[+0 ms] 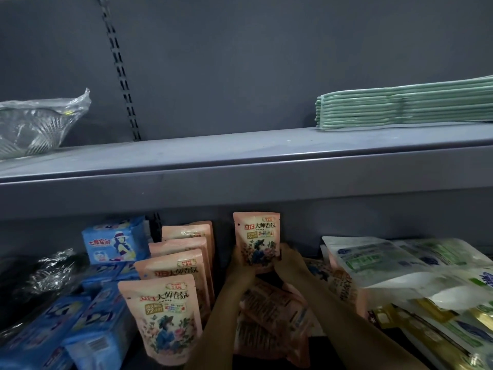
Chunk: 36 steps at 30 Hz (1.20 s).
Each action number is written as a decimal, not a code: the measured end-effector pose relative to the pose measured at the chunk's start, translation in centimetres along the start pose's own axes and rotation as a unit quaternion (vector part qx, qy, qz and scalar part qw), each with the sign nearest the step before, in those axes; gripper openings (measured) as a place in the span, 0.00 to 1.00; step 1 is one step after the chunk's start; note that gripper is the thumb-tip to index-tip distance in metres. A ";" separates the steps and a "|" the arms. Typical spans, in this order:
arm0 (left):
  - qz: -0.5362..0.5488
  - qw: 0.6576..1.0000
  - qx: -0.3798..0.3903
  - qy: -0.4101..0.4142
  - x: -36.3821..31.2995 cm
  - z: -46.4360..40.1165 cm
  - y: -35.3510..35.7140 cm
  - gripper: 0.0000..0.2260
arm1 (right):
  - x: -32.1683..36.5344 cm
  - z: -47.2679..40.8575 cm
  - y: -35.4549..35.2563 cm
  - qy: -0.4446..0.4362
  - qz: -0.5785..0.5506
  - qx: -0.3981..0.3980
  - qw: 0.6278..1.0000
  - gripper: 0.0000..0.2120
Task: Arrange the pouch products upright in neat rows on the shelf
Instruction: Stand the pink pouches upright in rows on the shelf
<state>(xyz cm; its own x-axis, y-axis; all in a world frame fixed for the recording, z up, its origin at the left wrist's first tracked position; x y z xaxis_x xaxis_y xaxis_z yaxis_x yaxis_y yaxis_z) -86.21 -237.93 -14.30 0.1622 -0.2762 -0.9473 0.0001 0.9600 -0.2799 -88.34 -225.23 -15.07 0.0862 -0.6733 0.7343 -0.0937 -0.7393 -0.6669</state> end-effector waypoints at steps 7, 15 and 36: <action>-0.027 1.000 -0.011 -0.008 0.6 -0.3 -0.3 0.22 | 0.6 0.4 -0.4 -0.013 0.007 0.023 1.000 0.14; -0.034 0.999 -0.020 -0.029 1.2 0.2 -0.3 0.24 | 0.4 0.6 -0.4 -0.007 0.011 0.040 0.999 0.15; -0.191 0.981 0.013 -0.030 0.3 3.6 -0.7 0.15 | 1.9 9.3 2.6 -0.194 0.235 0.277 0.911 0.21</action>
<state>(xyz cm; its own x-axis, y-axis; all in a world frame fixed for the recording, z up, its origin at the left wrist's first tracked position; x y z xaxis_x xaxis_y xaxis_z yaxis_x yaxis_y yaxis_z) -82.60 -238.51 -13.79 0.2034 -0.6130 -0.7635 0.0979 0.7886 -0.6070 -79.21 -228.59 -16.57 0.5199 -0.7913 0.3217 0.2942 -0.1877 -0.9371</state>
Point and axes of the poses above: each hand's wrist, its own z-axis away from the middle knuckle, its own y-axis out of the palm, x = y × z, the point moved 5 cm from there along -z, towards the middle knuckle, and after that the axes turned 8 degrees about -y, right-handed, at the moved point
